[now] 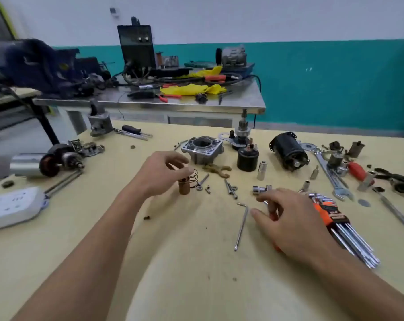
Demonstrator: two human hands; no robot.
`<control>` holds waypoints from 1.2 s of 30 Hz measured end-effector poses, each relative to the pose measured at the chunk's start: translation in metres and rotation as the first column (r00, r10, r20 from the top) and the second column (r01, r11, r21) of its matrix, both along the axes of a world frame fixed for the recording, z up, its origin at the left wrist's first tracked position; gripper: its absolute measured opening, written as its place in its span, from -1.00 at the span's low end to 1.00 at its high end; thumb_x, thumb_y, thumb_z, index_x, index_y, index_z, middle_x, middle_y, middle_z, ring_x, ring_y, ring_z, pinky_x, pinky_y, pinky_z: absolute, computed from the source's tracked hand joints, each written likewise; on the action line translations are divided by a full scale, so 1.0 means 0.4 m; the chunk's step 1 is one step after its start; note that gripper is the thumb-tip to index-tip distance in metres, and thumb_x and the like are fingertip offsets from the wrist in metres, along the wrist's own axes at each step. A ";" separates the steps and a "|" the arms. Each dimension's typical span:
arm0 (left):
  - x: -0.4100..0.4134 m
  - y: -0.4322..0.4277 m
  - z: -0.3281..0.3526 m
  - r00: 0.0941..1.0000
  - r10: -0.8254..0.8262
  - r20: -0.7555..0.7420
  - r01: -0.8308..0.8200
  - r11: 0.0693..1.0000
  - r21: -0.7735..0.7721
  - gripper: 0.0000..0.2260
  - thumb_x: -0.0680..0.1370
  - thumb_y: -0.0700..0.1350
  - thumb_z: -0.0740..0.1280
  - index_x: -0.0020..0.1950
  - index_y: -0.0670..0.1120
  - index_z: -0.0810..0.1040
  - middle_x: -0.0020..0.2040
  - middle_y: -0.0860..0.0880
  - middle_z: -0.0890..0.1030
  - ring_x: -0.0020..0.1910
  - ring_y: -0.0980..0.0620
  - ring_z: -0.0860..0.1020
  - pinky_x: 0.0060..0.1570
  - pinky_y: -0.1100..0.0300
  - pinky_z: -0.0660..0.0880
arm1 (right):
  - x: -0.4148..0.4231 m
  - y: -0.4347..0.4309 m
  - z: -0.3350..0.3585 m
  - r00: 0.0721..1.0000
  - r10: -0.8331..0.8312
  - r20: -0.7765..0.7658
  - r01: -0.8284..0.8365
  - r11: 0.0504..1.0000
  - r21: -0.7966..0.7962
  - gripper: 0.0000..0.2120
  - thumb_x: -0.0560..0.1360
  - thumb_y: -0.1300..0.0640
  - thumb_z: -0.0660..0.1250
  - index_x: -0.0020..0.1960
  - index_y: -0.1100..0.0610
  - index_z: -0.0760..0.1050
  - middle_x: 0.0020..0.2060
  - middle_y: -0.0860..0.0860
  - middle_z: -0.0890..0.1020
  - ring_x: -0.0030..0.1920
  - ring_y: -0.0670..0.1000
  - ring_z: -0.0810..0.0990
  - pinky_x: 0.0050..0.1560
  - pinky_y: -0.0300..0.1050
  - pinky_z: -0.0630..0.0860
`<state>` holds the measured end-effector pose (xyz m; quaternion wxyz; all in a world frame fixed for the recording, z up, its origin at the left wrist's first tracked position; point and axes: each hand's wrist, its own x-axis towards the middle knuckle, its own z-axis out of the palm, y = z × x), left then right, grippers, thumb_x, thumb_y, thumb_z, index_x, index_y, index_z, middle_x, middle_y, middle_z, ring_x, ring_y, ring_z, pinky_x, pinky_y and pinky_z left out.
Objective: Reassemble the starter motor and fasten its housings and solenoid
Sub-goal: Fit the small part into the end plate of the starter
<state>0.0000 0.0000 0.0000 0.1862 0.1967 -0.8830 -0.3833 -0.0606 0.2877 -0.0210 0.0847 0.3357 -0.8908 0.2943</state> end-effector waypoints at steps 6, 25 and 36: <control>0.116 -0.070 0.046 0.963 -0.052 0.265 0.094 0.985 -0.146 -0.86 0.44 0.05 0.52 -0.02 0.17 0.66 -0.09 0.16 0.67 -0.15 0.24 0.60 -0.16 0.25 0.48 | -0.020 0.013 -0.016 0.996 0.076 0.056 -0.076 0.997 -0.002 -0.82 0.42 0.01 0.52 0.00 -0.10 0.63 -0.29 -0.16 0.56 -0.21 -0.20 0.51 -0.25 -0.36 0.37; 0.102 0.067 -0.031 0.930 -0.056 0.363 0.164 0.948 -0.274 -0.87 0.53 -0.06 0.42 -0.23 0.06 0.60 -0.36 0.08 0.63 -0.43 0.20 0.52 -0.39 0.31 0.40 | -0.013 0.014 -0.025 0.996 0.016 0.083 -0.015 1.000 -0.014 -0.86 0.46 -0.08 0.45 -0.01 -0.09 0.64 -0.22 -0.24 0.60 -0.14 -0.30 0.52 -0.26 -0.43 0.39; 0.062 0.072 -0.047 0.978 0.125 -0.169 -0.117 0.991 0.059 -0.83 0.58 -0.16 0.36 -0.19 -0.01 0.65 -0.47 0.01 0.60 -0.60 0.11 0.44 -0.57 0.26 0.40 | 0.108 -0.159 -0.023 0.957 0.288 0.019 -0.287 0.940 0.184 -0.40 0.38 -0.40 0.31 0.33 -0.16 0.44 0.03 -0.15 0.49 -0.02 -0.13 0.29 0.04 -0.06 0.27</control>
